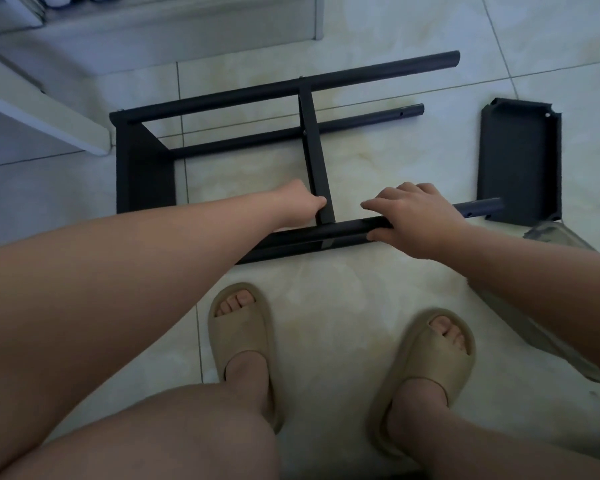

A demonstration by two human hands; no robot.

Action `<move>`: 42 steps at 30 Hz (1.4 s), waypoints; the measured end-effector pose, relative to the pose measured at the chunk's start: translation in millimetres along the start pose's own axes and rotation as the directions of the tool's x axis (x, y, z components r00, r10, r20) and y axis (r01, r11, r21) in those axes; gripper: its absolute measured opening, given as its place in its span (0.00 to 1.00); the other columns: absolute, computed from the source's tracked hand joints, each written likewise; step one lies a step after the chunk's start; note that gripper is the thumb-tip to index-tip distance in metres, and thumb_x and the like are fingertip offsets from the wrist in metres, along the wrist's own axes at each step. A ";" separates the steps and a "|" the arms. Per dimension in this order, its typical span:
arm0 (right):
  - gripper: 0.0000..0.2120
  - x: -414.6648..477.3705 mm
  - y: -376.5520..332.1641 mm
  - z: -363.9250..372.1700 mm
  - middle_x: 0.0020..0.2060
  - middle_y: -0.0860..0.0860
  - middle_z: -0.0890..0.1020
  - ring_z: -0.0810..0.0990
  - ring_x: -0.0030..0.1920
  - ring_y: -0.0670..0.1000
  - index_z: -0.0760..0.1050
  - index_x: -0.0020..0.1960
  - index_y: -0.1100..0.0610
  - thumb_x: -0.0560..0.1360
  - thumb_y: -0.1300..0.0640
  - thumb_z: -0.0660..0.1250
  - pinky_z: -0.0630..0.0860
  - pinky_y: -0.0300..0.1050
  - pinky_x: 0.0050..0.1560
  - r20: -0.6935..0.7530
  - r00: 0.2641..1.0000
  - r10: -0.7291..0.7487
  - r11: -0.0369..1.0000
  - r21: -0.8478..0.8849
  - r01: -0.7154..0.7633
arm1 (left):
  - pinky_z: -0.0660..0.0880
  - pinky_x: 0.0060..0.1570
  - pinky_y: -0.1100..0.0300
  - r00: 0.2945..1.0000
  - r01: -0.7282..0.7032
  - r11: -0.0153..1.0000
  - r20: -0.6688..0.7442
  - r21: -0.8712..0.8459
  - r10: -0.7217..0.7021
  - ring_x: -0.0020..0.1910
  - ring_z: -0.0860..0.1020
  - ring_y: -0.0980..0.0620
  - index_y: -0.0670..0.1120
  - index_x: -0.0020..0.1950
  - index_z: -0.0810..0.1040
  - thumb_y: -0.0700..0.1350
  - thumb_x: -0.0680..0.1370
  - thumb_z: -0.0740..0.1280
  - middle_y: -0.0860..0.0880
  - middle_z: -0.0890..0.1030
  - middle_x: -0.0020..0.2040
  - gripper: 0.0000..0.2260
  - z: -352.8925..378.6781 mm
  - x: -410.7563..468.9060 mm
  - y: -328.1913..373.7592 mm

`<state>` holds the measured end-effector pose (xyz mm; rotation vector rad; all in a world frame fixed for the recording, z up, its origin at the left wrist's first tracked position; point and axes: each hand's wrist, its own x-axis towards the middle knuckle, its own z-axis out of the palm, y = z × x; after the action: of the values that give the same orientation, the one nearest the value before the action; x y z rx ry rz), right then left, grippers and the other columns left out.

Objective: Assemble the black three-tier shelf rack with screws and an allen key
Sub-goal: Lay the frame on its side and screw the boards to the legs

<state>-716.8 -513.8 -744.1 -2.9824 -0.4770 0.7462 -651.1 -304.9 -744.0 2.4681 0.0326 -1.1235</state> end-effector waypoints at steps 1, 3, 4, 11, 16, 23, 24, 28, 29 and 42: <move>0.27 -6.6 3.8 -3.8 0.71 0.47 0.73 0.68 0.71 0.55 0.65 0.78 0.46 0.81 0.39 0.61 0.62 0.52 0.70 -0.002 1.000 -0.003 1.000 0.003 0.003 | 0.71 0.53 0.54 0.998 0.000 0.999 -0.059 0.050 0.003 0.56 0.75 0.43 0.41 0.68 0.73 0.55 0.82 0.60 0.42 0.78 0.62 0.21 -3.6 -5.7 4.1; 0.29 -26.2 12.8 -9.1 0.74 0.47 0.71 0.65 0.74 0.55 0.61 0.80 0.46 0.81 0.38 0.59 0.62 0.53 0.73 -0.027 1.000 -0.009 1.000 0.015 0.010 | 0.70 0.60 0.50 0.980 -0.013 0.983 -0.195 0.181 0.048 0.64 0.72 0.41 0.46 0.70 0.70 0.56 0.82 0.60 0.45 0.74 0.67 0.21 -9.5 -17.7 16.1; 0.30 -38.2 17.9 -10.6 0.75 0.47 0.69 0.64 0.75 0.55 0.59 0.80 0.46 0.82 0.38 0.58 0.61 0.53 0.73 -0.039 0.999 -0.009 1.000 0.017 0.010 | 0.69 0.62 0.47 0.965 -0.037 0.967 -0.243 0.252 0.100 0.67 0.70 0.40 0.48 0.70 0.69 0.56 0.81 0.60 0.45 0.73 0.68 0.20 -11.1 -23.4 24.4; 0.33 -139.8 73.1 9.9 0.82 0.45 0.51 0.47 0.82 0.53 0.45 0.82 0.41 0.82 0.36 0.53 0.49 0.54 0.79 -0.046 0.987 0.154 0.988 0.001 -0.154 | 0.68 0.65 0.45 0.885 -0.372 0.780 -0.060 0.503 0.461 0.69 0.68 0.42 0.50 0.70 0.69 0.56 0.82 0.60 0.46 0.71 0.71 0.19 24.4 -61.7 105.3; 0.32 -204.3 113.9 58.7 0.82 0.46 0.55 0.52 0.81 0.54 0.47 0.82 0.40 0.82 0.35 0.51 0.56 0.53 0.77 -0.008 0.943 0.334 0.941 0.063 -0.333 | 0.71 0.63 0.46 0.840 -0.523 0.692 0.162 0.498 0.518 0.64 0.71 0.43 0.50 0.68 0.70 0.57 0.81 0.61 0.46 0.72 0.67 0.18 79.5 -69.6 158.3; 0.27 -223.1 136.2 138.1 0.80 0.45 0.61 0.59 0.79 0.52 0.53 0.82 0.42 0.84 0.39 0.52 0.63 0.52 0.74 0.131 0.880 0.457 0.853 0.215 -0.475 | 0.72 0.64 0.48 0.857 -0.511 0.767 0.301 0.388 0.419 0.66 0.74 0.44 0.48 0.75 0.63 0.55 0.82 0.61 0.46 0.73 0.70 0.23 153.8 -35.9 196.8; 0.26 -218.1 139.3 144.0 0.79 0.45 0.64 0.62 0.78 0.53 0.57 0.81 0.42 0.84 0.39 0.51 0.65 0.52 0.72 0.134 0.877 0.461 0.839 0.257 -0.480 | 0.73 0.62 0.48 0.864 -0.494 0.789 0.303 0.364 0.401 0.64 0.75 0.44 0.48 0.76 0.62 0.55 0.83 0.61 0.45 0.74 0.69 0.24 163.0 -28.3 199.5; 0.21 -196.7 147.6 158.8 0.66 0.51 0.80 0.74 0.68 0.55 0.75 0.71 0.48 0.84 0.43 0.55 0.72 0.52 0.64 0.134 0.877 0.462 0.674 0.590 -0.445 | 0.76 0.52 0.50 0.906 -0.394 0.906 0.229 0.154 0.355 0.54 0.79 0.43 0.49 0.74 0.61 0.53 0.82 0.62 0.45 0.80 0.57 0.23 193.7 0.9 205.2; 0.20 -191.9 149.1 161.6 0.63 0.51 0.82 0.77 0.65 0.54 0.78 0.68 0.49 0.84 0.43 0.56 0.73 0.52 0.62 0.128 0.873 0.471 0.618 0.658 -0.430 | 0.77 0.53 0.48 0.920 -0.357 0.931 0.204 0.077 0.336 0.52 0.80 0.43 0.50 0.72 0.62 0.53 0.82 0.62 0.45 0.81 0.55 0.21 198.9 7.1 205.3; 0.19 -156.7 166.8 187.8 0.60 0.46 0.83 0.78 0.63 0.48 0.81 0.64 0.46 0.83 0.39 0.58 0.71 0.44 0.62 0.188 0.816 0.547 0.324 0.851 -0.413 | 0.74 0.44 0.54 0.898 -0.217 0.976 0.398 0.031 0.187 0.48 0.83 0.44 0.43 0.51 0.75 0.42 0.77 0.70 0.40 0.84 0.51 0.06 185.6 33.8 204.7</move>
<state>-887.4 -728.2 -856.0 -2.0720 0.6997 0.5279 -721.4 -568.1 -800.8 2.1963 -0.3839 -1.5240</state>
